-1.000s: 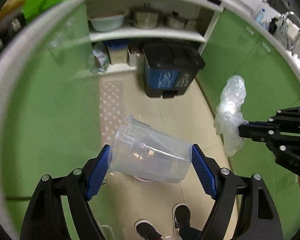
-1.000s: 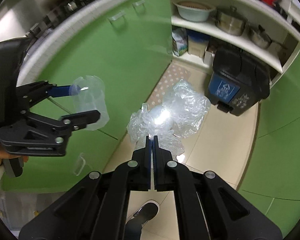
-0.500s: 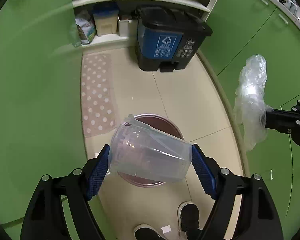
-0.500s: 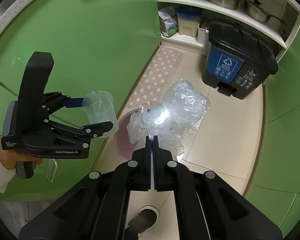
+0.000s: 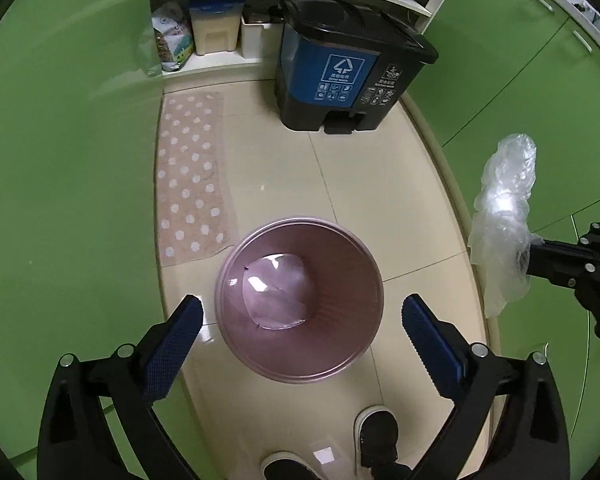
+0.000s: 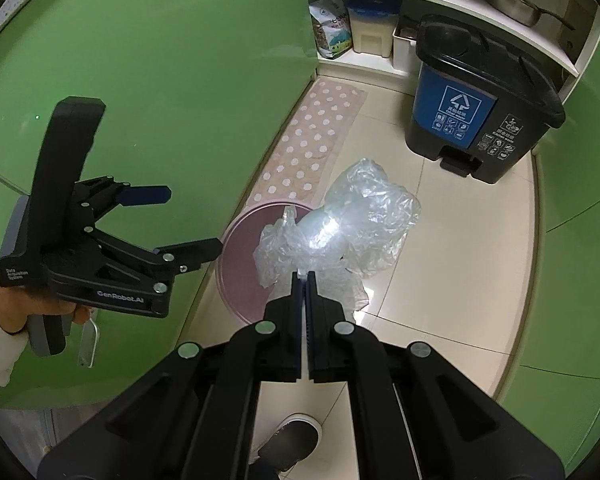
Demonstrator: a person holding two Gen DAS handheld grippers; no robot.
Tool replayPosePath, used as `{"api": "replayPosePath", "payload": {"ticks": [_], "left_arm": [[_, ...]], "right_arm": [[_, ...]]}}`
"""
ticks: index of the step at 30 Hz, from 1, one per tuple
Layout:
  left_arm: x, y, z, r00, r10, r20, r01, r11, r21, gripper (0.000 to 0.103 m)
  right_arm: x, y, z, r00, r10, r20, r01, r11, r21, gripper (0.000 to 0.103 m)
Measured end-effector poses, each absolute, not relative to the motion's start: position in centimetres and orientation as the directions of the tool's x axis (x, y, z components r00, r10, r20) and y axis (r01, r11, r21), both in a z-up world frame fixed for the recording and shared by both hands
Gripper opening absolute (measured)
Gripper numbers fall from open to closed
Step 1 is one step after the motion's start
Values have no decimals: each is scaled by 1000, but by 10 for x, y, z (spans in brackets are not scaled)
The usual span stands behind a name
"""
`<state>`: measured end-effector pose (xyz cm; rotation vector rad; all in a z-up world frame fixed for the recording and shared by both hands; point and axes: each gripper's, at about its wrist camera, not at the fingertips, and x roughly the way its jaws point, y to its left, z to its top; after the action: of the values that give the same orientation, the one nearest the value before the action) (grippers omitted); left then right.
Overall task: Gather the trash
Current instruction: 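Open the left gripper dropping the cup while the right gripper drops the bag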
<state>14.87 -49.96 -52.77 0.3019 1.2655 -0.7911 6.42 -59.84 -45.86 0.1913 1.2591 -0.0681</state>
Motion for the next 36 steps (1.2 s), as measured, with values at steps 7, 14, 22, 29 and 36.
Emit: {"api": "replayPosePath", "payload": {"ticks": [7, 14, 22, 29, 36], "left_arm": [[157, -477, -517, 119, -368, -922, 639, 739, -213, 96], [168, -447, -505, 158, -371, -915, 584, 782, -216, 96], [170, -439, -510, 171, -359, -918, 572, 794, -204, 96], [164, -440, -515, 170, -338, -926, 571, 799, -187, 96], [146, -440, -466, 165, -351, -922, 566, 799, -203, 96]], "right_arm": [[77, -586, -473, 298, 92, -950, 128, 983, 136, 1], [98, -569, -508, 246, 139, -959, 80, 983, 163, 1], [105, -565, -529, 249, 136, -959, 69, 985, 158, 94], [100, -577, -535, 214, 93, -972, 120, 985, 121, 97], [77, -584, -472, 227, 57, -972, 144, 985, 91, 97]]}}
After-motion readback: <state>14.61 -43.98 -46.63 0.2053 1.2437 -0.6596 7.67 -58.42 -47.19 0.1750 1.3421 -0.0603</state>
